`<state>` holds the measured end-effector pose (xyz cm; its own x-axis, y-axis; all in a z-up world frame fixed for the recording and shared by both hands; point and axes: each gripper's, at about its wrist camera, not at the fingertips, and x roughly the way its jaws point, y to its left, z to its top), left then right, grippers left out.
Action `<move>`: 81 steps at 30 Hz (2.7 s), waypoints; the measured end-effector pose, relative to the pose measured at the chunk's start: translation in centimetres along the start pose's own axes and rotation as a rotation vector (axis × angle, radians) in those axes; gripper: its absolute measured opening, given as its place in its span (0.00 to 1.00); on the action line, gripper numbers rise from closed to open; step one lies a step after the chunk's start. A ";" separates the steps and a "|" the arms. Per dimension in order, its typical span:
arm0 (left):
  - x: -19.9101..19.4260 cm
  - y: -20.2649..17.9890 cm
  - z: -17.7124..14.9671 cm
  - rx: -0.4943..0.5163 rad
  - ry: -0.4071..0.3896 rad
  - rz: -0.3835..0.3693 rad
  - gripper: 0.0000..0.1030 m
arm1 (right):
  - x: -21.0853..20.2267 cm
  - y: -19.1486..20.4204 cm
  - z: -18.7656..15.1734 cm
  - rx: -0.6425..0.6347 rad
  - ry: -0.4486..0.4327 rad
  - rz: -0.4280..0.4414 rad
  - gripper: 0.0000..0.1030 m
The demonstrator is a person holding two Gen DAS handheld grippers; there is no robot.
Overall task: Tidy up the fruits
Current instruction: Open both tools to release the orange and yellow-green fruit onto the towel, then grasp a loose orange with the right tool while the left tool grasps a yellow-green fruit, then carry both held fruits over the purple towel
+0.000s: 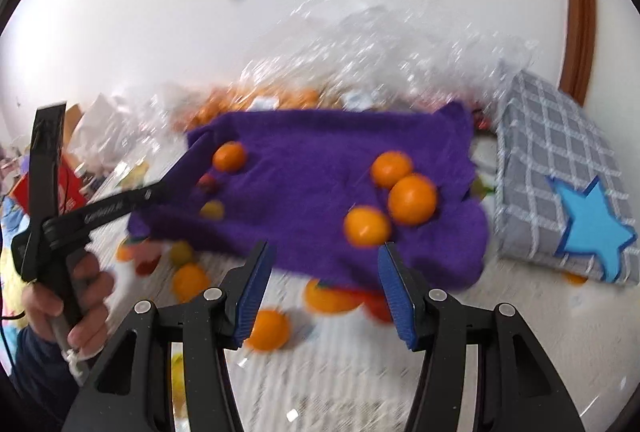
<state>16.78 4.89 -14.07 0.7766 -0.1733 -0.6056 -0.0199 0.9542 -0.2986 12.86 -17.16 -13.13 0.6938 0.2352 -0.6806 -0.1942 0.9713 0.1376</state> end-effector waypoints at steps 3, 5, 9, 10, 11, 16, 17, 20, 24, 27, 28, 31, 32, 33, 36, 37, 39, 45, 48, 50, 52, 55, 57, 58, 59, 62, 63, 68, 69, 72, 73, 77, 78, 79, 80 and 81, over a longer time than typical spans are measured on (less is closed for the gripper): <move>-1.0 0.3 -0.7 0.028 0.000 0.008 0.30 | 0.6 1.1 -1.8 -0.011 0.046 0.014 0.53; -1.8 0.9 -1.3 0.024 0.001 0.008 0.30 | 1.2 1.7 -3.0 -0.012 0.083 0.025 0.47; -3.1 2.0 -2.0 -0.001 0.009 -0.003 0.30 | 1.8 2.5 -4.4 -0.012 0.118 0.043 0.45; -3.4 2.4 -2.2 -0.014 0.013 -0.005 0.30 | 2.0 2.6 -4.5 -0.014 0.123 0.041 0.45; -3.6 2.7 -2.3 -0.022 0.016 -0.006 0.30 | 2.2 2.7 -4.6 -0.012 0.130 0.039 0.45; -3.8 2.7 -3.0 -0.014 0.040 -0.004 0.30 | 3.8 2.9 -4.5 -0.001 0.159 0.032 0.45; -3.8 2.6 -3.1 -0.005 0.043 -0.001 0.30 | 3.9 3.0 -4.4 -0.005 0.155 0.025 0.45; -3.5 2.1 -3.3 0.021 0.060 -0.001 0.30 | 4.4 3.1 -3.9 -0.004 0.163 0.020 0.35; -2.9 1.7 -3.6 0.053 0.095 -0.005 0.30 | 4.4 2.9 -3.9 0.006 0.150 0.032 0.35; -2.6 1.6 -3.8 0.059 0.109 -0.010 0.30 | 3.8 2.1 -3.9 0.017 0.125 0.024 0.35; -2.5 1.5 -3.8 0.062 0.113 -0.014 0.30 | 3.4 1.7 -3.8 0.018 0.111 0.015 0.35; -2.5 1.4 -3.9 0.070 0.120 -0.034 0.30 | 2.5 0.5 -3.6 0.015 0.080 -0.012 0.35; -2.5 1.2 -4.0 0.074 0.121 -0.042 0.30 | 2.3 0.1 -3.5 0.012 0.074 -0.022 0.35; -2.5 1.1 -4.0 0.077 0.125 -0.059 0.30 | 2.0 -0.4 -3.5 0.003 0.061 -0.042 0.35; -2.2 0.5 -4.1 0.088 0.147 -0.109 0.30 | 1.6 -1.7 -3.5 -0.002 0.039 -0.062 0.35; -2.0 0.2 -4.1 0.089 0.157 -0.122 0.30 | 1.5 -2.2 -3.5 0.002 0.035 -0.058 0.35; -1.6 -0.3 -3.9 0.075 0.172 -0.139 0.30 | 1.7 -3.0 -3.7 0.018 0.033 -0.038 0.35; -0.1 -2.1 -3.2 0.058 0.205 -0.123 0.30 | 1.7 -4.0 -3.7 0.047 0.036 -0.031 0.35; 0.7 -2.0 -3.2 0.039 0.218 -0.116 0.30 | 1.7 -4.3 -4.0 0.059 0.041 -0.029 0.35; 1.2 -1.7 -3.3 0.021 0.238 -0.122 0.30 | 1.8 -4.5 -4.0 0.066 0.044 -0.021 0.35; 1.5 -1.3 -3.4 0.003 0.244 -0.135 0.27 | 1.8 -4.4 -4.1 0.068 0.043 -0.016 0.35; 1.1 -0.8 -3.4 -0.015 0.227 -0.141 0.26 | 1.8 -4.2 -4.1 0.064 0.041 -0.009 0.35; 0.2 -0.5 -3.3 -0.009 0.195 -0.118 0.26 | 1.8 -4.1 -4.1 0.056 0.035 -0.009 0.35; -0.1 -0.2 -3.3 -0.005 0.185 -0.105 0.26 | 1.7 -4.0 -4.1 0.052 0.033 -0.009 0.35; -0.4 0.1 -3.3 0.002 0.174 -0.078 0.26 | 1.7 -3.9 -4.1 0.049 0.031 -0.010 0.35; -0.7 0.7 -3.7 0.012 0.180 -0.038 0.26 | 1.8 -3.9 -4.1 0.043 0.039 -0.014 0.35; -0.6 0.8 -3.8 0.012 0.192 -0.036 0.26 | 1.9 -3.9 -4.1 0.043 0.043 -0.015 0.35; 0.2 0.8 -3.8 0.015 0.208 -0.025 0.26 | 2.3 -4.1 -4.1 0.044 0.065 -0.014 0.35; 0.3 0.8 -3.8 0.017 0.204 -0.022 0.26 | 2.3 -4.1 -4.1 0.042 0.067 -0.016 0.35; 0.3 0.5 -4.0 0.035 0.192 -0.004 0.26 | 2.4 -4.0 -4.1 0.035 0.071 -0.021 0.35; 0.3 0.2 -4.0 0.044 0.188 0.003 0.26 | 2.4 -4.0 -4.2 0.033 0.072 -0.019 0.35; 0.3 -0.1 -4.1 0.063 0.186 0.004 0.26 | 2.3 -3.8 -4.2 0.023 0.069 -0.018 0.35; 0.3 -0.1 -4.1 0.062 0.185 0.004 0.26 | 2.3 -3.8 -4.2 0.022 0.068 -0.018 0.35; 0.3 0.0 -4.1 0.058 0.183 0.004 0.26 | 2.3 -3.8 -4.2 0.021 0.068 -0.018 0.35; 0.2 0.1 -4.1 0.055 0.181 0.006 0.26 | 2.3 -3.8 -4.2 0.020 0.067 -0.017 0.35; 0.2 0.2 -4.0 0.049 0.177 0.013 0.26 | 2.2 -3.8 -4.2 0.019 0.066 -0.016 0.35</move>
<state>14.36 4.02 -17.19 0.6537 -0.1969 -0.7307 0.0051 0.9667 -0.2559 12.23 -20.47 -18.21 0.6498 0.2169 -0.7285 -0.1697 0.9756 0.1392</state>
